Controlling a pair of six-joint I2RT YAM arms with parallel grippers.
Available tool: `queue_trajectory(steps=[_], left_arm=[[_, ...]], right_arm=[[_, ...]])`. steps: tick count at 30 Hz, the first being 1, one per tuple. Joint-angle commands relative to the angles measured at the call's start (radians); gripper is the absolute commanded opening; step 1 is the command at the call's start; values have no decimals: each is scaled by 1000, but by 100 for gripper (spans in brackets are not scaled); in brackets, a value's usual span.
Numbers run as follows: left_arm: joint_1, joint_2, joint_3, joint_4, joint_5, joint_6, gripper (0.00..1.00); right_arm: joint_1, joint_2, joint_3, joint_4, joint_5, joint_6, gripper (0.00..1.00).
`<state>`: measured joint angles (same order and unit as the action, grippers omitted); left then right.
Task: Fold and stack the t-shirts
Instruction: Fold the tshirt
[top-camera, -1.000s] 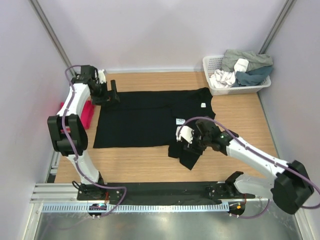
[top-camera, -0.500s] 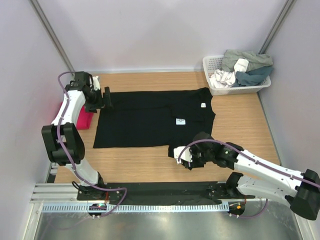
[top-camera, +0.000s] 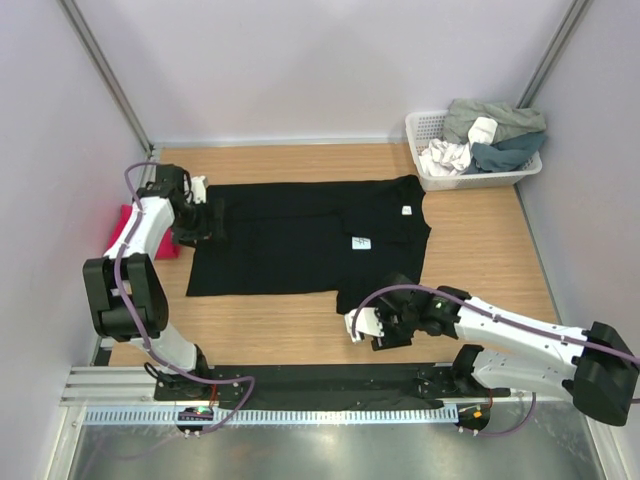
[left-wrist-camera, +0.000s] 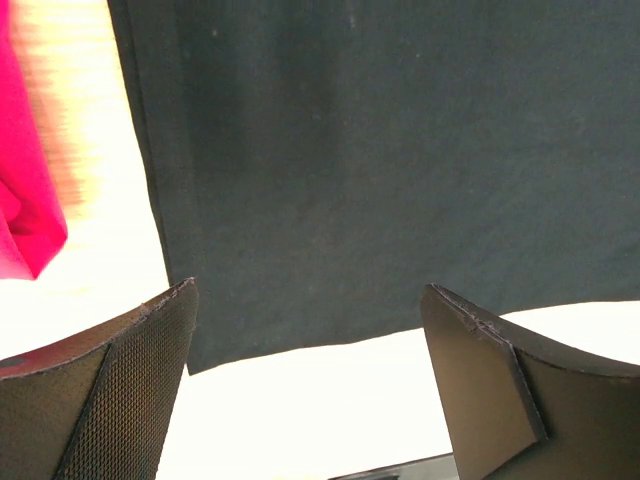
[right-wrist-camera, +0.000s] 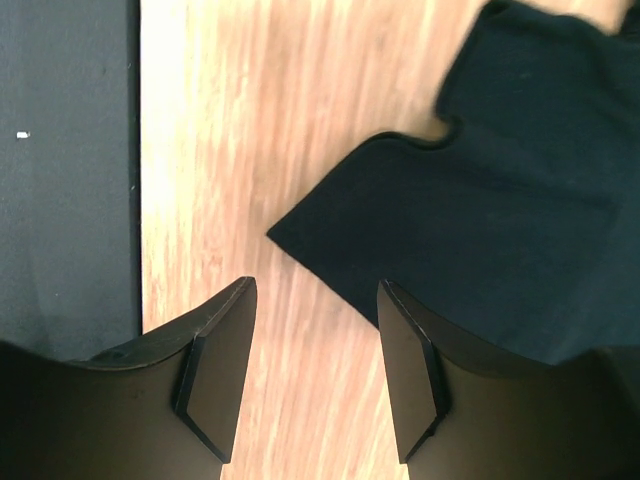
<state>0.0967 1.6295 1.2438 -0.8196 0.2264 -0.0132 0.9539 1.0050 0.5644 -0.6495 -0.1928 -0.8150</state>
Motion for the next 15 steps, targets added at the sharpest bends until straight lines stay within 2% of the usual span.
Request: queue_trajectory(steps=[1, 15], left_arm=[[1, -43, 14, 42, -7, 36, 93], [1, 9, 48, 39, -7, 19, 94]], right_arm=[[6, 33, -9, 40, -33, -30, 58], [17, 156, 23, 137, -51, -1, 58]])
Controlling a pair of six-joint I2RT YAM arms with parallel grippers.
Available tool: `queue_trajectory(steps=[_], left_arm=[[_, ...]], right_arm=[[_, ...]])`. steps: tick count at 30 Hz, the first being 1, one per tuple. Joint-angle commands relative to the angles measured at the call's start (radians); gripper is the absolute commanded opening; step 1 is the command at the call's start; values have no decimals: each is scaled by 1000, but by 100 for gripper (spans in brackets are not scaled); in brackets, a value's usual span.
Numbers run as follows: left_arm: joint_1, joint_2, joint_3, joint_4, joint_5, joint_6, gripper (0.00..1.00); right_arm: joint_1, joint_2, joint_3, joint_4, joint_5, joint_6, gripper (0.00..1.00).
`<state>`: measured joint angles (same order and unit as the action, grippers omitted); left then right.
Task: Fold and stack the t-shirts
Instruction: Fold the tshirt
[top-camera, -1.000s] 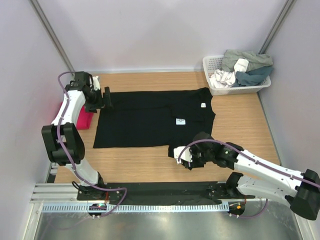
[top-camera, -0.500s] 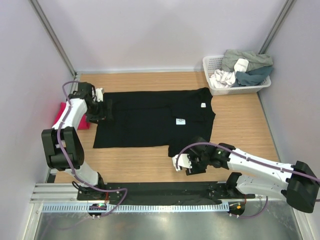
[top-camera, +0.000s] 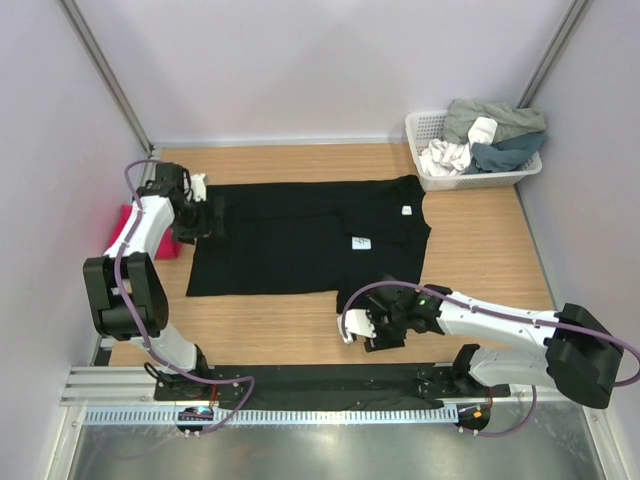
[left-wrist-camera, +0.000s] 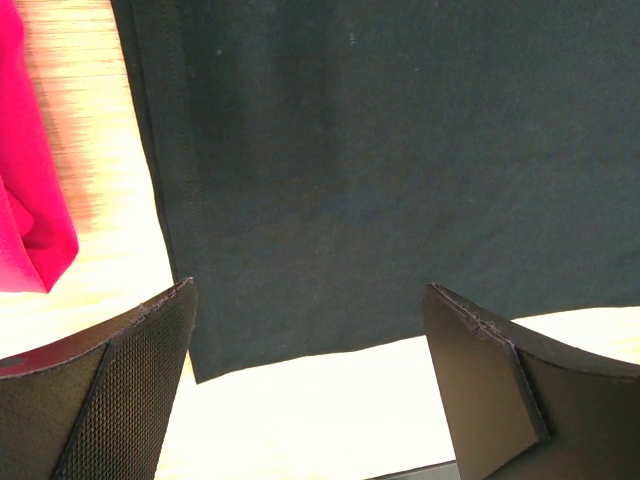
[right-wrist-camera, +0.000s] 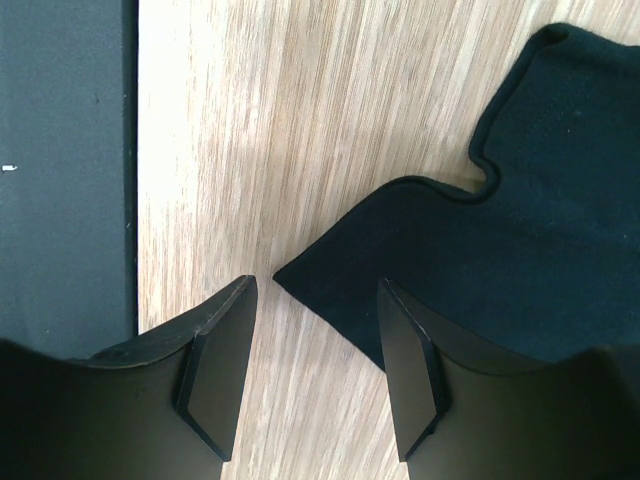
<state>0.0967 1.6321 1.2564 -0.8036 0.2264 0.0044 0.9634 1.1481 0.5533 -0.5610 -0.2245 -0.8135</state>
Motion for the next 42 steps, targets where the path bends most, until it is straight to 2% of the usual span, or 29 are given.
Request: queue_trajectory(steps=[1, 4, 12, 19, 22, 23, 26, 32, 39, 42], left_arm=[[1, 3, 37, 24, -7, 0, 94], [0, 3, 37, 23, -15, 0, 95], [1, -8, 24, 21, -18, 0, 95], [1, -14, 26, 6, -24, -1, 95], [1, -21, 28, -20, -33, 6, 95], [1, -26, 25, -28, -36, 12, 95], [8, -40, 24, -72, -45, 34, 93], [37, -80, -8, -118, -65, 77, 88], [92, -49, -31, -157, -105, 146, 74], [127, -14, -12, -172, -102, 179, 71]], right_arm=[[8, 16, 31, 50, -16, -3, 57], [6, 38, 31, 61, -16, -1, 52], [9, 42, 4, 82, 1, -4, 49], [9, 25, -16, 82, 14, -12, 40], [9, 7, 2, 52, 28, -27, 22], [9, -1, 8, 41, 40, -30, 11], [9, -31, 48, 0, 66, -39, 3], [8, -53, 142, -20, 142, -24, 2], [-11, -54, 152, 36, 166, -49, 1], [-29, -59, 161, 42, 175, -47, 2]])
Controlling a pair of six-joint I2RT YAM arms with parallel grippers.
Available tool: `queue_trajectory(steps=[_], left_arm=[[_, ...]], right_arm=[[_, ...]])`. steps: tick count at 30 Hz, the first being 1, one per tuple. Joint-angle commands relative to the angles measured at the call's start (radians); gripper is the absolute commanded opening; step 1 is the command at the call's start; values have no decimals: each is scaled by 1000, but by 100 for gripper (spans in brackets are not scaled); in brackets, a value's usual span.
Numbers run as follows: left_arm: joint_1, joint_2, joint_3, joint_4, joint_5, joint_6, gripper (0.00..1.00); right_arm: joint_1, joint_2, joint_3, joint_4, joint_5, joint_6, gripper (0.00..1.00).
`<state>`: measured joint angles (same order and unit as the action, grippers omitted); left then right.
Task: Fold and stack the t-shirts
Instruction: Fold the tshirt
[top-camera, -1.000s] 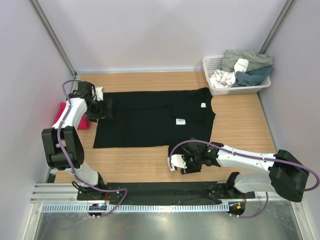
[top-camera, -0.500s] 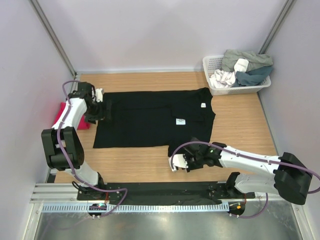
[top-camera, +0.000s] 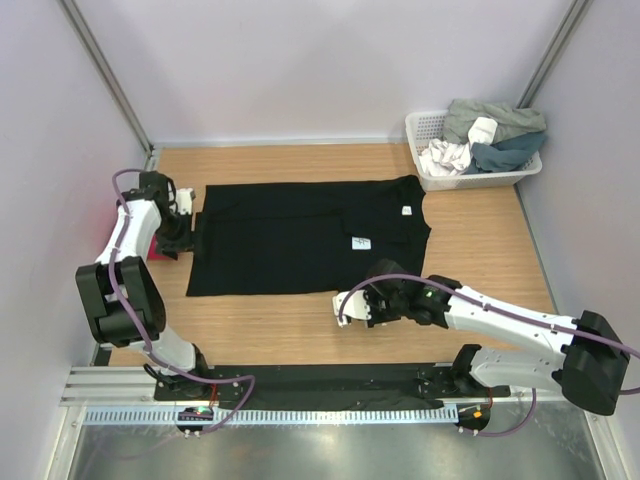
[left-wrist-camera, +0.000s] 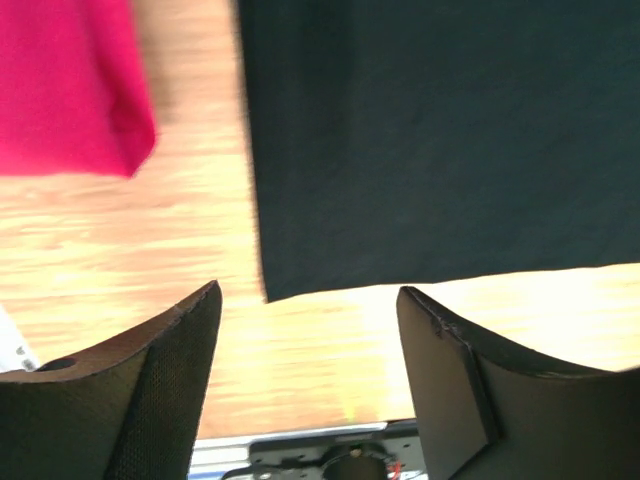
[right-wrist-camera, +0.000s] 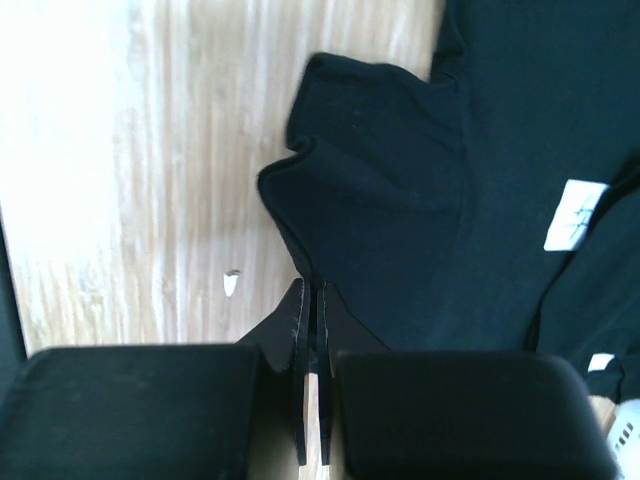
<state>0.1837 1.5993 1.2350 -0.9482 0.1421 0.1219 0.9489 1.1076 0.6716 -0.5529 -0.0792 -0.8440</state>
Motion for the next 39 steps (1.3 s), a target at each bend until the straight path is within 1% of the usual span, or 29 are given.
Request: queue_trajectory(steps=[1, 3, 6, 11, 17, 18, 25, 37, 39], left_arm=[[43, 30, 17, -47, -19, 70, 70], [63, 60, 24, -89, -4, 100, 66], [95, 77, 14, -142, 23, 125, 65], [148, 80, -2, -165, 40, 156, 61], [174, 152, -8, -199, 141, 153, 54], [174, 162, -18, -201, 149, 151, 54], [180, 224, -66, -156, 156, 133, 54], [191, 301, -68, -100, 146, 130, 49], [189, 310, -65, -98, 151, 134, 43]], right_arm=[[-21, -23, 45, 34, 35, -14, 1], [-36, -29, 46, 27, 36, 0, 2], [-52, -43, 45, 21, 30, 8, 2], [-78, -61, 25, 45, 22, 16, 1], [-88, -78, 5, 53, 19, 25, 2], [-91, -80, 0, 54, 18, 26, 1], [-96, -83, -14, 76, 13, 37, 1], [-107, -77, -18, 80, 9, 52, 2], [-108, -77, -20, 80, 9, 51, 2]])
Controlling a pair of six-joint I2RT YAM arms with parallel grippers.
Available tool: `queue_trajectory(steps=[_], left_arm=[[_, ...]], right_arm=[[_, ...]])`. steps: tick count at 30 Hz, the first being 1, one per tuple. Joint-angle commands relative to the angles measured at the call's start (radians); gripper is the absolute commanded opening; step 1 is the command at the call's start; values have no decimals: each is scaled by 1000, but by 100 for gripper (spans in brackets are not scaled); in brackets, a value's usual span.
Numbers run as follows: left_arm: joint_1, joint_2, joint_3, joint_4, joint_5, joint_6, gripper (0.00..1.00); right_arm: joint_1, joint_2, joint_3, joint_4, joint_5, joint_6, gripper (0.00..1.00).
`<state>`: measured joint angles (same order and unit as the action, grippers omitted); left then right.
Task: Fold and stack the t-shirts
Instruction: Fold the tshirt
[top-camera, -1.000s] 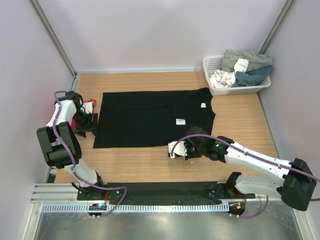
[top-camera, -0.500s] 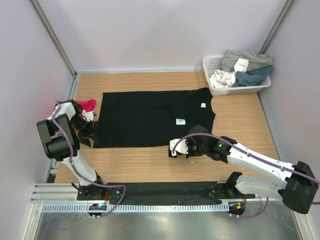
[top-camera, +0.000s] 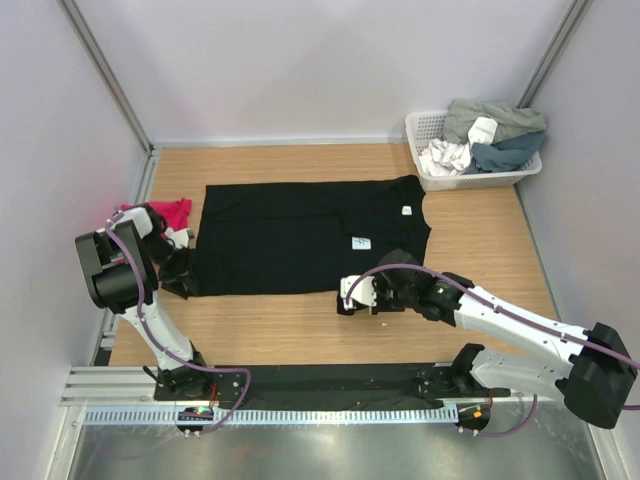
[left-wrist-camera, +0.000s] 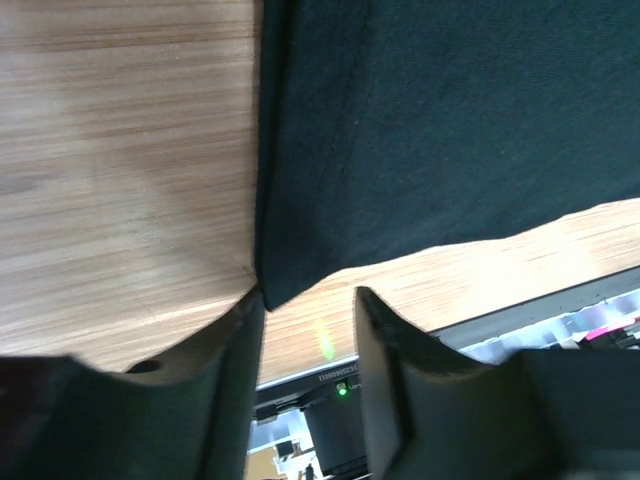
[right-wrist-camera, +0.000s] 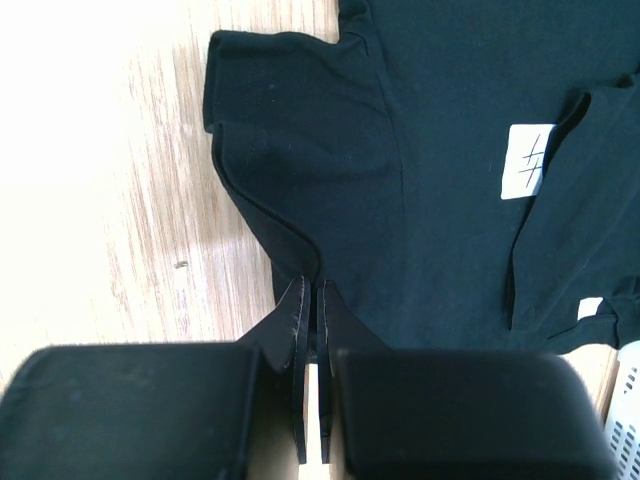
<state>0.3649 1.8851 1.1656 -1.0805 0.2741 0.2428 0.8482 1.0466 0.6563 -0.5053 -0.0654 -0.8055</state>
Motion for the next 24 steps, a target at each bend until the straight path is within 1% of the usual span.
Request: queue_trajectory(steps=[1, 3, 4, 6, 7, 9, 10, 12, 16, 17, 18, 20, 22, 23, 24], left_arm=[[9, 28, 3, 33, 22, 12, 40], [11, 28, 2, 36, 31, 10, 30], [9, 28, 0, 37, 31, 10, 22], [9, 19, -7, 42, 30, 12, 15], [9, 16, -10, 45, 28, 15, 8], [9, 8, -15, 44, 24, 19, 4], [9, -3, -12, 33, 25, 26, 0], [11, -21, 2, 11, 34, 35, 0], [8, -95, 90, -68, 71, 61, 0], [6, -112, 156, -105, 82, 65, 0], [2, -115, 187, -142, 102, 67, 0], [-9, -98, 294, -176, 120, 70, 0], [-27, -71, 363, -225, 155, 67, 0], [-33, -48, 396, -242, 168, 67, 0], [-38, -8, 461, -263, 194, 62, 0]], right_arm=[[-9, -16, -4, 33, -7, 14, 2], [-12, -17, -6, 34, -7, 17, 1], [-14, -17, -6, 34, -5, 17, 2], [-17, -19, -4, 33, -7, 17, 1], [-17, -20, -3, 30, -4, 19, 1], [-24, -25, 3, 28, 1, 23, 2], [-29, -25, 6, 28, 4, 29, 1], [-46, -26, 37, 16, 10, 37, 1], [-109, -11, 133, -28, 19, 55, 1], [-127, -5, 172, -33, 19, 60, 1], [-132, 0, 190, -41, 25, 60, 1], [-153, 18, 236, -47, 35, 58, 1], [-169, 32, 262, -47, 39, 58, 1], [-185, 49, 282, -47, 42, 58, 1], [-196, 56, 290, -36, 48, 55, 2]])
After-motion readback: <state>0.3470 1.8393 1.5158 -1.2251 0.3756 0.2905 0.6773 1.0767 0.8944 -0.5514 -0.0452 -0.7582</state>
